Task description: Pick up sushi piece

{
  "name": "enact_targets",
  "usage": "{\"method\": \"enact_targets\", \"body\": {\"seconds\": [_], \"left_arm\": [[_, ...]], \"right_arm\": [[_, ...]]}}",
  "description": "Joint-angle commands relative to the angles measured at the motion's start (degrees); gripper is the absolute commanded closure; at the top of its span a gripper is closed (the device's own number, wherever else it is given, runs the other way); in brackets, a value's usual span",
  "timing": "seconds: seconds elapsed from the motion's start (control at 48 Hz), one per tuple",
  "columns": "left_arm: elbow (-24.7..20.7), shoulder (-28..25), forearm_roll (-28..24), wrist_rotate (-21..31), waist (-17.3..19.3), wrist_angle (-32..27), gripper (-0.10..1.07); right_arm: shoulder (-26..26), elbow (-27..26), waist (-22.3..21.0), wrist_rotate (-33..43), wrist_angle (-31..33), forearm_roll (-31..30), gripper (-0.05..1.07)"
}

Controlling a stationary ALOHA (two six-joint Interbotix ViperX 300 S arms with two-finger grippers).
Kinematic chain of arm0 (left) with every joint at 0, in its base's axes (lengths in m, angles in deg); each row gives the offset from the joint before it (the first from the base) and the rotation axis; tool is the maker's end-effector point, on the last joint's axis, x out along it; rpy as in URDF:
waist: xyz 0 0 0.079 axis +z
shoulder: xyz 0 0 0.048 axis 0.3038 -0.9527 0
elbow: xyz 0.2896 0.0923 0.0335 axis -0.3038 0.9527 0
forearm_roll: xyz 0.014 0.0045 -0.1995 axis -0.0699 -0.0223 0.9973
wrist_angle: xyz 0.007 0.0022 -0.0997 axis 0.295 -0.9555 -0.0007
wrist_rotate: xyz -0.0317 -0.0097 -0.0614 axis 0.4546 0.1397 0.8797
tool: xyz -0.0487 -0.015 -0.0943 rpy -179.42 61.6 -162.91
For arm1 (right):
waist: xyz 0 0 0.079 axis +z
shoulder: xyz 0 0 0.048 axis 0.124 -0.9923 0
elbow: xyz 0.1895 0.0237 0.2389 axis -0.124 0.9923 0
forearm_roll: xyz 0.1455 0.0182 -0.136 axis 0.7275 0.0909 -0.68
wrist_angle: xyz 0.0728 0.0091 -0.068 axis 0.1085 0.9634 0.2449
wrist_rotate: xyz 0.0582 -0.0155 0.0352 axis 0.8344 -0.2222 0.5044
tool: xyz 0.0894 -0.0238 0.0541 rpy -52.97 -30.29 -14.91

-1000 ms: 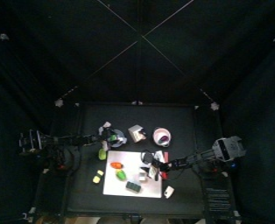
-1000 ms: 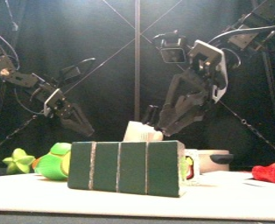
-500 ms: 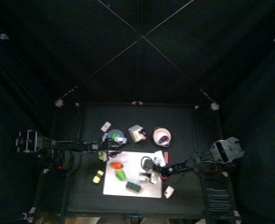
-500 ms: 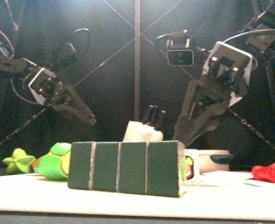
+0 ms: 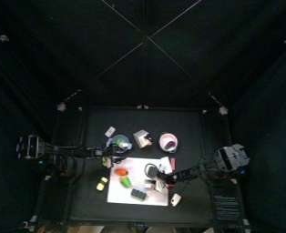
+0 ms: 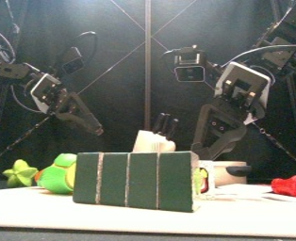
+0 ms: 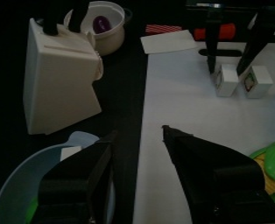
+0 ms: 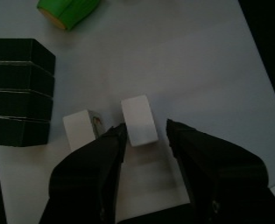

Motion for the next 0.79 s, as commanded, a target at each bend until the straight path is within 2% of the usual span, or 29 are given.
{"method": "enact_targets", "body": {"seconds": [0.0,0.25,0.562,0.771], "left_arm": [[-0.7,-0.1,0.3,0.0,-0.2,0.2,0.15],[-1.0,-0.1,0.2,0.1,-0.4,0.2,0.15],[-1.1,-0.1,0.3,0.1,-0.4,0.2,0.15],[-1.1,-0.1,0.3,0.1,-0.4,0.2,0.15]], "right_arm": [[1.0,-1.1,-0.4,0.0,-0.1,-0.2,0.31],[2.3,-1.1,-0.5,0.0,0.2,0.1,0.47],[8.2,0.0,-1.0,0.0,2.5,0.0,0.48],[8.8,0.3,-2.3,0.0,4.0,-0.2,0.48]]}}
